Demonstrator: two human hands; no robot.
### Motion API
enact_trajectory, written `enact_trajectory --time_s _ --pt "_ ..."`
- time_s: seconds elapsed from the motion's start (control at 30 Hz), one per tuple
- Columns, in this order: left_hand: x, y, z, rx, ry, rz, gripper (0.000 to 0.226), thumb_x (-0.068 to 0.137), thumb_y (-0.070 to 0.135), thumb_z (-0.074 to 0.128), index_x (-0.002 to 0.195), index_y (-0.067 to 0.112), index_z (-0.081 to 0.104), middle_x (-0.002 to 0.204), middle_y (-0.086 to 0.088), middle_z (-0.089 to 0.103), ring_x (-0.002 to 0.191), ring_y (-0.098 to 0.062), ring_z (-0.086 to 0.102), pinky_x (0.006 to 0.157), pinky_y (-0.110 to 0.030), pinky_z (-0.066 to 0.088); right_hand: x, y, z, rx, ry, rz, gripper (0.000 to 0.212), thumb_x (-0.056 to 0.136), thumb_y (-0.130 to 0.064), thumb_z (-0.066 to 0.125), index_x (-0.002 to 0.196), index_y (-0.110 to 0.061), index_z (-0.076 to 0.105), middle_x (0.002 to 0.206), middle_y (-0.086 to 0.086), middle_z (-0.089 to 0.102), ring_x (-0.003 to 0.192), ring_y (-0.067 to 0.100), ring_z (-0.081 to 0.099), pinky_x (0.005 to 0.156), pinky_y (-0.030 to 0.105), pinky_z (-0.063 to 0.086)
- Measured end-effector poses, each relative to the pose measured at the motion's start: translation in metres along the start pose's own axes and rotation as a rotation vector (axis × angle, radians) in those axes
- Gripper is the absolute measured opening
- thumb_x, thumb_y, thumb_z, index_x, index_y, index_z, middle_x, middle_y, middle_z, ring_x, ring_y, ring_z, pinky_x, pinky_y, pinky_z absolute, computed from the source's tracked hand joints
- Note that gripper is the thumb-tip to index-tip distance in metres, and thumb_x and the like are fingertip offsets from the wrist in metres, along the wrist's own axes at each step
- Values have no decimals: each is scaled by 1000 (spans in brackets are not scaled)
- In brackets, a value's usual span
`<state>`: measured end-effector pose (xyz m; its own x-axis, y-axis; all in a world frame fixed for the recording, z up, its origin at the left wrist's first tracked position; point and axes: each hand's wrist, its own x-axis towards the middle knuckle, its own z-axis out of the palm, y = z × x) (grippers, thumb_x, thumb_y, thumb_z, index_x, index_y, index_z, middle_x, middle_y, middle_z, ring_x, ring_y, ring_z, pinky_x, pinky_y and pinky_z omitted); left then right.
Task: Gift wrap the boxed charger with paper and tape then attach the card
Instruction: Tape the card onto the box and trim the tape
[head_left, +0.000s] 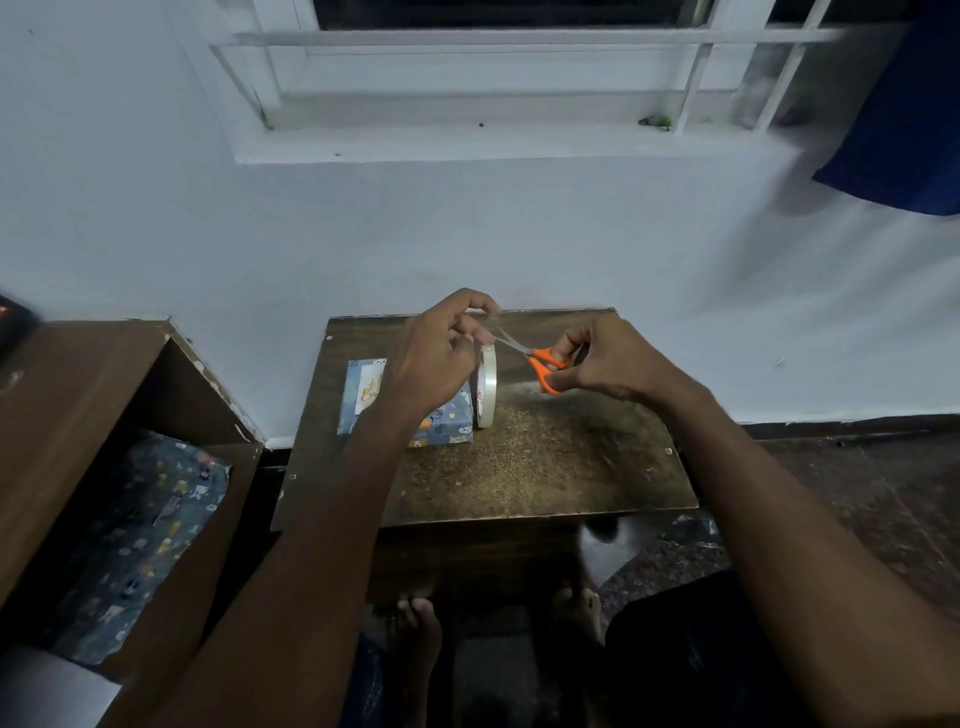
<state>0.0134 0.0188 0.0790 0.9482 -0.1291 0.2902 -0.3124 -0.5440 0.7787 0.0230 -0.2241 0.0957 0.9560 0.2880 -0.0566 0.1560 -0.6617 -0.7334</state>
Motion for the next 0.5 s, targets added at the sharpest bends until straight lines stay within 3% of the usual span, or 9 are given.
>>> enact_trajectory --time_s 0.17,0.3,0.37,0.5 --pt "-1 2 0 51 -3 2 50 89 -5 50 119 33 67 91 14 77 59 -3 59 56 -26 46 8 5 4 -71 10 9 11 76 -20 91 77 -16 81 72 -4 75 65 6 64 62 23 48" --pt "-1 3 1 83 -7 12 51 90 -4 52 120 35 67 92 13 77 70 -10 66 60 -33 53 9 6 6 -90 24 11 13 74 -26 92 76 -20 81 73 -3 77 75 24 72 70 43 58" --pt "-1 4 2 95 -6 12 50 91 -3 53 119 36 66 94 12 77 73 -12 67 63 -36 56 10 6 7 -99 30 9 14 72 -30 92 75 -22 81 72 -5 76 76 24 73 74 48 60" --pt "-2 7 2 101 -7 10 48 94 -3 54 120 34 67 87 21 71 79 0 66 61 -23 49 11 4 8 -89 42 -13 13 73 -29 92 75 -21 82 70 -7 76 73 24 72 72 49 59"
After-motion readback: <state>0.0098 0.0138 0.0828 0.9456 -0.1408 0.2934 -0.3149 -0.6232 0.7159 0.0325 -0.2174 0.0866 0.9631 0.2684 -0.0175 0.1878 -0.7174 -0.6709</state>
